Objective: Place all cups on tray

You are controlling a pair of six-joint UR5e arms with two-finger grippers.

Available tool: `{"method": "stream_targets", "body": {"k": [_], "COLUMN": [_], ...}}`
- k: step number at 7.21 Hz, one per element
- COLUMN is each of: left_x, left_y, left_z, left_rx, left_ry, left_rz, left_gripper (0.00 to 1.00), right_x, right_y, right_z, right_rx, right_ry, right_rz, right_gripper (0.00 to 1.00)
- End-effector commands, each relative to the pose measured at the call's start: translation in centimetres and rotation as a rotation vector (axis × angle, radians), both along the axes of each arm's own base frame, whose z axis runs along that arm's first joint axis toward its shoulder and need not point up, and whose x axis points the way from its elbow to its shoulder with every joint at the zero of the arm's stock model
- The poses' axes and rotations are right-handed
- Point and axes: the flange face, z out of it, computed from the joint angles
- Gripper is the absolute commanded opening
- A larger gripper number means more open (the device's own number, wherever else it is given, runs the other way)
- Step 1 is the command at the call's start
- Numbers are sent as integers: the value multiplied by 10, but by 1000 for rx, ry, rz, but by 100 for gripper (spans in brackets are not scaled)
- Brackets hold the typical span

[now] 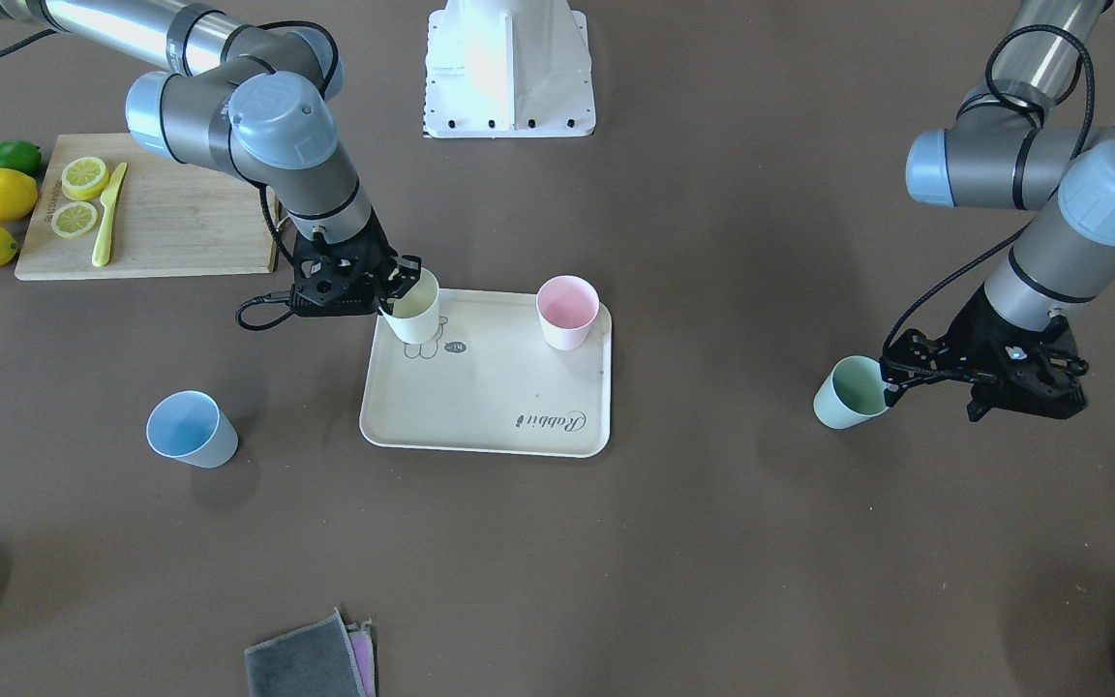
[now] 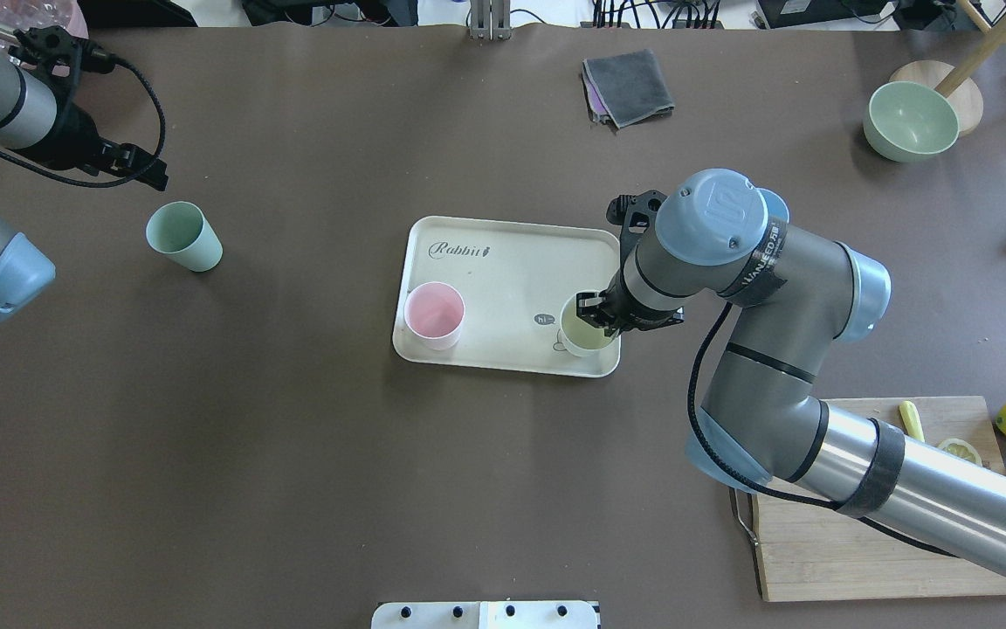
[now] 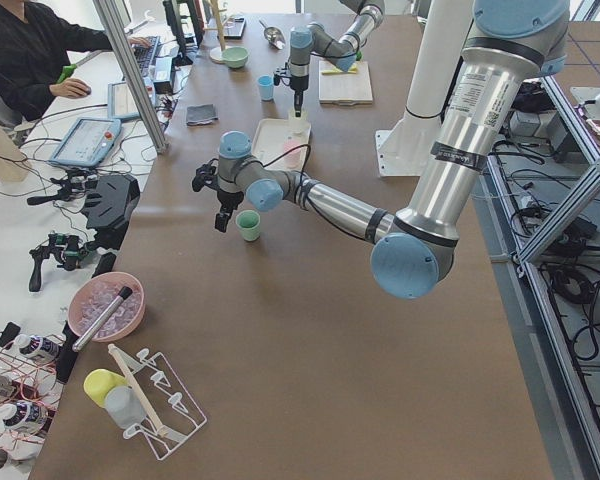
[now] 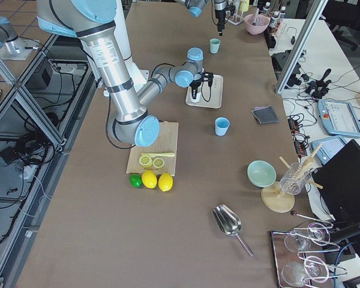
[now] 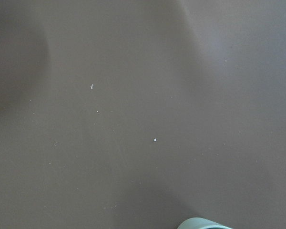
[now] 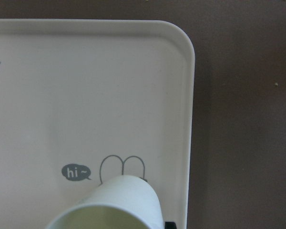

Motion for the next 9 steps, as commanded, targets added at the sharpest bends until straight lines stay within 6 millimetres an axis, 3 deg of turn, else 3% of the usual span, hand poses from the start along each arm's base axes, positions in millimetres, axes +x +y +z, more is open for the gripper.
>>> {"method": "stream_targets", "body": {"k": [1,2,3,4,6,7,8,9], "left_x": [5,11,17,23,39,48,61,61], "left_y": [2,4,6,15,23,29,37,45], "left_z": [2,4,8,25,45,41,37,46], "left_rx": [-8,-8,-13,-9,2,-29,-13,21], "left_ry": [0,-6,-12,-12,23,43,57,64], "left_rz": [5,10,19,32,34,13,22,9], "left_gripper": [97,97,97,97,96,65,22,0], "right_x": [-1,-1,7,18,51,71,96,108], "right_y": [-1,-2,-8,-15,-31,-44,-60,-69], "right_z": [-1,-4,-7,-14,-29,-33,-35,-33], "right_rx": [0,-4,-9,-10,-31,-45,-63,-76], "right_ry": [0,-5,-14,-30,-72,-93,-114,-105], "right_rz": [-1,8,21,31,44,56,66,80], "right_gripper": [24,99,100,100,100,100,100,100]}}
